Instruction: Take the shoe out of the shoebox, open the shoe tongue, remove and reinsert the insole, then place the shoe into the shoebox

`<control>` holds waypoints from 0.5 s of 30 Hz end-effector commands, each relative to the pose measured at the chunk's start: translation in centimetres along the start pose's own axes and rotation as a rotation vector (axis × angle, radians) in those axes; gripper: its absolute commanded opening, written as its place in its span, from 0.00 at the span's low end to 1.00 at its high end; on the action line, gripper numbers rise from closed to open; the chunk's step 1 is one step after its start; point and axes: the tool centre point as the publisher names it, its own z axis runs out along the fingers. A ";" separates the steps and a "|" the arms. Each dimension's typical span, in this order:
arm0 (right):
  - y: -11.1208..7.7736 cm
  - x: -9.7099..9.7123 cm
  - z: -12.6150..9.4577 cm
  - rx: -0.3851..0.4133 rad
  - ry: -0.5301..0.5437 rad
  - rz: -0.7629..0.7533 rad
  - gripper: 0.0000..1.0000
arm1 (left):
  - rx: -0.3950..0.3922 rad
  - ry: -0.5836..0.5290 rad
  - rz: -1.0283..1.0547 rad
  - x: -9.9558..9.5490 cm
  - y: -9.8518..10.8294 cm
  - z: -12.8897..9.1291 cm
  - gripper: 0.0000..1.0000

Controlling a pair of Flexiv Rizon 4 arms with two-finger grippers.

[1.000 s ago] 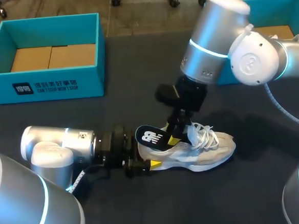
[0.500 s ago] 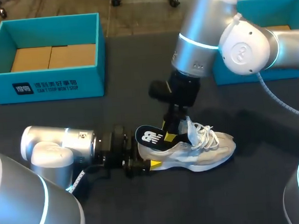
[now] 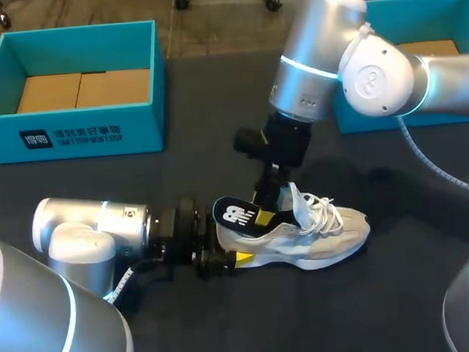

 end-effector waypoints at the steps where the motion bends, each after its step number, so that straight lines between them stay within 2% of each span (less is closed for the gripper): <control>1: 0.2 -0.1 0.6 -0.004 0.013 -0.001 0.69 | 0.000 -0.002 0.000 0.0 0.1 0.1 0.00; 5: 0.4 0.4 1.1 -0.002 0.041 0.002 0.59 | 0.000 -0.002 0.000 0.0 0.1 0.1 0.00; 8: 0.3 0.6 1.7 -0.006 0.066 0.007 0.48 | 0.000 -0.002 0.000 0.0 0.1 0.1 0.00; 13: 0.2 1.1 2.3 -0.005 0.084 0.020 0.45 | 0.000 -0.002 0.000 0.0 0.1 0.1 0.00; 15: 0.0 1.4 2.5 -0.012 0.090 0.026 0.40 | 0.000 -0.002 0.000 0.0 0.1 0.1 0.00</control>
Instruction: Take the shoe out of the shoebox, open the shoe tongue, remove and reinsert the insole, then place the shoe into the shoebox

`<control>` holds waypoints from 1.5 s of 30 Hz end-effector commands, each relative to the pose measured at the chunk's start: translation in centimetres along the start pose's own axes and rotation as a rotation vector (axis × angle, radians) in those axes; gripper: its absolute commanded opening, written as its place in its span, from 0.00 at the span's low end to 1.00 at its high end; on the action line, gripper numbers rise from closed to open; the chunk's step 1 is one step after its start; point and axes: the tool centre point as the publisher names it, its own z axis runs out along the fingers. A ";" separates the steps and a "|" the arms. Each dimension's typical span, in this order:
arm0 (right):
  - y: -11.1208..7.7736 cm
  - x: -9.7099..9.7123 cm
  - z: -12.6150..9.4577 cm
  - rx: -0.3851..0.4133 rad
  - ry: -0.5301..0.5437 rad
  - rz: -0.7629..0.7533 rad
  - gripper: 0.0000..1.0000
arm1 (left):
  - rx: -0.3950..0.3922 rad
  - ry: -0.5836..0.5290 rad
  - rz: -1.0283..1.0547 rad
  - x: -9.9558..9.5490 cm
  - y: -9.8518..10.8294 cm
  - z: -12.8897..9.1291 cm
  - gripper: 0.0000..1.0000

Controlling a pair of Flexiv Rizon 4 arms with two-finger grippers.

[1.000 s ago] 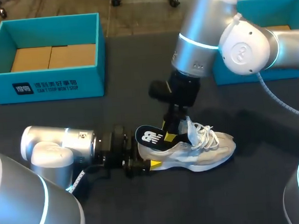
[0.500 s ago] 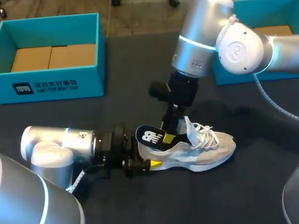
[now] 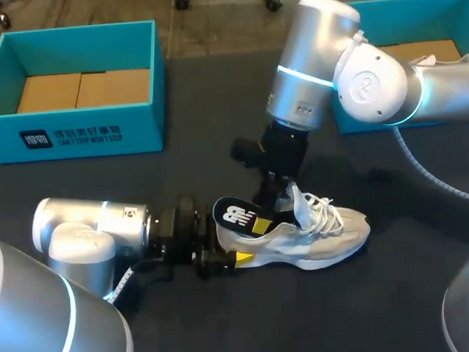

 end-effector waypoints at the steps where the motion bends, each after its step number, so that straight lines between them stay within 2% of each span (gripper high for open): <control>1: -0.1 0.0 0.8 -0.010 0.010 0.005 0.36 | 0.000 -0.002 0.000 0.0 0.1 0.1 0.00; 2: -0.2 0.1 0.8 -0.015 0.011 0.011 0.31 | 0.000 -0.002 0.000 0.0 0.1 0.1 0.00; 3: -0.3 0.1 0.9 -0.024 0.009 0.016 0.19 | 0.000 -0.002 0.000 0.0 0.1 0.1 0.00; 4: -0.3 0.2 0.9 -0.029 0.008 0.014 0.00 | 0.000 -0.002 0.000 0.0 0.1 0.1 0.00; 15: 0.6 1.2 -0.8 -0.058 -0.039 -0.036 0.00 | 0.000 -0.002 0.000 0.0 0.1 0.1 0.00; 19: 1.7 1.3 -1.4 -0.089 -0.048 -0.088 0.00 | 0.000 -0.002 0.000 0.0 0.1 0.1 0.00; 21: 2.7 1.7 -2.0 -0.130 -0.057 -0.138 0.00 | 0.000 -0.002 0.000 0.0 0.1 0.1 0.00; 35: 2.7 1.7 -2.0 -0.130 -0.057 -0.138 0.00 | 0.000 -0.002 0.000 0.0 0.1 0.1 0.00; 40: 5.5 2.0 -3.6 -0.161 -0.077 -0.160 0.00 | 0.000 -0.002 0.000 0.0 0.1 0.1 0.00; 45: 7.7 3.5 -6.8 -0.219 -0.078 -0.166 0.00 | 0.000 -0.002 0.000 0.0 0.1 0.1 0.00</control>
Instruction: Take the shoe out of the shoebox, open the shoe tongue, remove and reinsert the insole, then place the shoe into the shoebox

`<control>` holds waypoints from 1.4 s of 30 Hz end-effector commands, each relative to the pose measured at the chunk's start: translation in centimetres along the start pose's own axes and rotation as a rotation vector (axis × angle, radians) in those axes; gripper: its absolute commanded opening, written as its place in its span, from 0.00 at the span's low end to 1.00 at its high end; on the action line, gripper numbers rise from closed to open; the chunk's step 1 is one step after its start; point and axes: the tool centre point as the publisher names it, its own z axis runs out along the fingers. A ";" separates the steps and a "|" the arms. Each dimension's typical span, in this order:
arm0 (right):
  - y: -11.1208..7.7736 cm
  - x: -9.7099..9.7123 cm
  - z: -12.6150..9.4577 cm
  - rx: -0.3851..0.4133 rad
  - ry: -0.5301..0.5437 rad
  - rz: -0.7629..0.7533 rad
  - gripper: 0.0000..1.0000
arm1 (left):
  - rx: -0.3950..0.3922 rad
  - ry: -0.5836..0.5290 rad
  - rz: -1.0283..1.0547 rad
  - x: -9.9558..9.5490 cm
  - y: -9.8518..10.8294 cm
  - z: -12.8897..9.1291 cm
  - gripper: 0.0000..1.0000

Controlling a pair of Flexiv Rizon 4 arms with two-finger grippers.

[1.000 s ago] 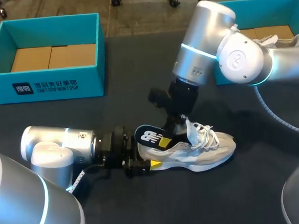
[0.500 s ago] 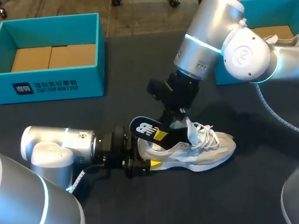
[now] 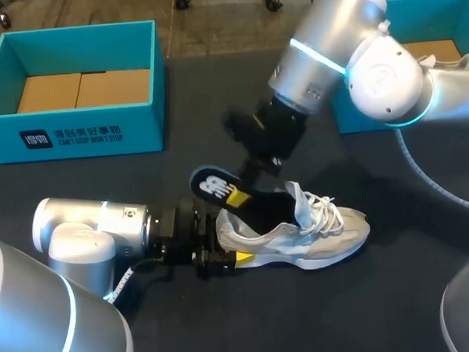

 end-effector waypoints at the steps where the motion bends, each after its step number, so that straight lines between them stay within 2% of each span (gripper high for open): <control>1: 2.2 1.2 -2.9 -0.042 0.010 -0.009 0.00 | 0.000 -0.002 0.000 0.0 0.1 0.1 0.00; 2: 2.8 1.5 -3.5 -0.063 0.017 -0.013 0.00 | 0.000 -0.002 0.000 0.0 0.1 0.1 0.00; 4: 3.6 2.0 -5.0 -0.158 0.043 -0.033 0.00 | 0.000 -0.002 0.000 0.0 0.1 0.1 0.00; 6: 4.7 2.8 -6.2 -0.147 0.012 -0.027 0.00 | 0.000 -0.002 0.000 0.0 0.1 0.1 0.00; 19: 4.7 2.8 -6.2 -0.147 0.012 -0.027 0.00 | 0.000 -0.002 0.000 0.0 0.1 0.1 0.00; 21: 4.9 2.7 -6.1 -0.164 0.021 0.015 0.00 | 0.000 -0.002 0.000 0.0 0.1 0.1 0.00; 30: 7.3 6.1 -11.0 -0.214 -0.051 0.009 0.00 | 0.000 -0.002 0.000 0.0 0.1 0.1 0.00; 32: 7.5 6.8 -12.0 -0.241 -0.048 -0.007 0.00 | 0.000 -0.002 0.000 0.0 0.1 0.1 0.00; 34: 7.5 7.7 -13.7 -0.316 -0.026 -0.036 0.00 | 0.000 -0.002 0.000 0.0 0.1 0.1 0.00; 35: 7.5 8.1 -14.4 -0.322 -0.037 -0.036 0.00 | 0.000 -0.002 0.000 0.0 0.1 0.1 0.00; 42: 7.5 8.1 -14.4 -0.322 -0.037 -0.036 0.00 | 0.000 -0.002 0.000 0.0 0.1 0.1 0.00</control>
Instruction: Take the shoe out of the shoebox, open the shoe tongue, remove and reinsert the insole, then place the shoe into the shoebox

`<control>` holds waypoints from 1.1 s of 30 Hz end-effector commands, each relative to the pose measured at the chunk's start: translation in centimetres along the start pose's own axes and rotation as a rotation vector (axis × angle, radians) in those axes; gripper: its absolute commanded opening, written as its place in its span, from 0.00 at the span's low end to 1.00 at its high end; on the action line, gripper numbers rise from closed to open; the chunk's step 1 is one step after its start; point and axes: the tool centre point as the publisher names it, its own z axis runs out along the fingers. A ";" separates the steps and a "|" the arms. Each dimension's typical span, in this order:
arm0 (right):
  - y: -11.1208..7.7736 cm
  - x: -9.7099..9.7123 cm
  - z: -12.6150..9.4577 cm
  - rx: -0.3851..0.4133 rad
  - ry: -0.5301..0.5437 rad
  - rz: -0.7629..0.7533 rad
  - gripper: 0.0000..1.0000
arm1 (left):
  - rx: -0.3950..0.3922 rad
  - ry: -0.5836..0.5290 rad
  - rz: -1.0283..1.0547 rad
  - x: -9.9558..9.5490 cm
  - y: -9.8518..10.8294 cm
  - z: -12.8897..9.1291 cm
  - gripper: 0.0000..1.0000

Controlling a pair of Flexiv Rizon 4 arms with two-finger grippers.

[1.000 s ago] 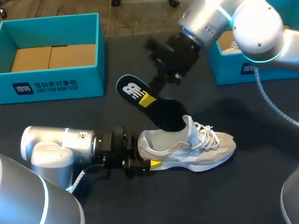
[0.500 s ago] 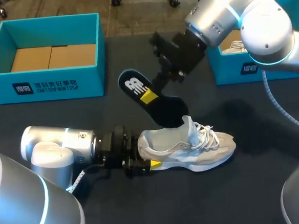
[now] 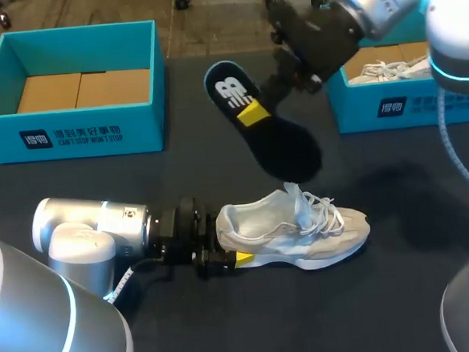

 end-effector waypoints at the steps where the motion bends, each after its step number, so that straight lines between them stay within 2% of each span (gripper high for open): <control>1: -0.5 0.6 -0.1 -0.014 -0.013 0.000 0.00 | 0.001 -0.002 0.000 0.0 0.1 0.1 0.00; 9: -0.5 0.6 -0.1 -0.014 -0.013 0.000 0.00 | 0.001 -0.002 0.000 0.0 0.1 0.1 0.00; 14: 1.1 1.6 -1.7 -0.060 -0.054 0.032 0.00 | 0.001 -0.002 0.000 0.0 0.1 0.1 0.00; 18: 1.6 3.2 -2.9 -0.141 -0.093 0.044 0.00 | 0.001 -0.002 0.000 0.0 0.1 0.1 0.00; 20: 1.9 4.5 -3.4 -0.220 -0.101 0.045 0.00 | 0.001 -0.002 0.000 0.0 0.1 0.1 0.00; 21: 2.0 5.6 -3.7 -0.308 -0.080 0.039 0.00 | 0.001 -0.002 0.000 0.0 0.1 0.1 0.00; 22: 1.9 6.3 -3.8 -0.334 -0.064 0.035 0.00 | 0.001 -0.002 0.000 0.0 0.1 0.1 0.00; 33: 1.9 6.3 -3.8 -0.334 -0.064 0.035 0.00 | 0.001 -0.002 0.000 0.0 0.1 0.1 0.00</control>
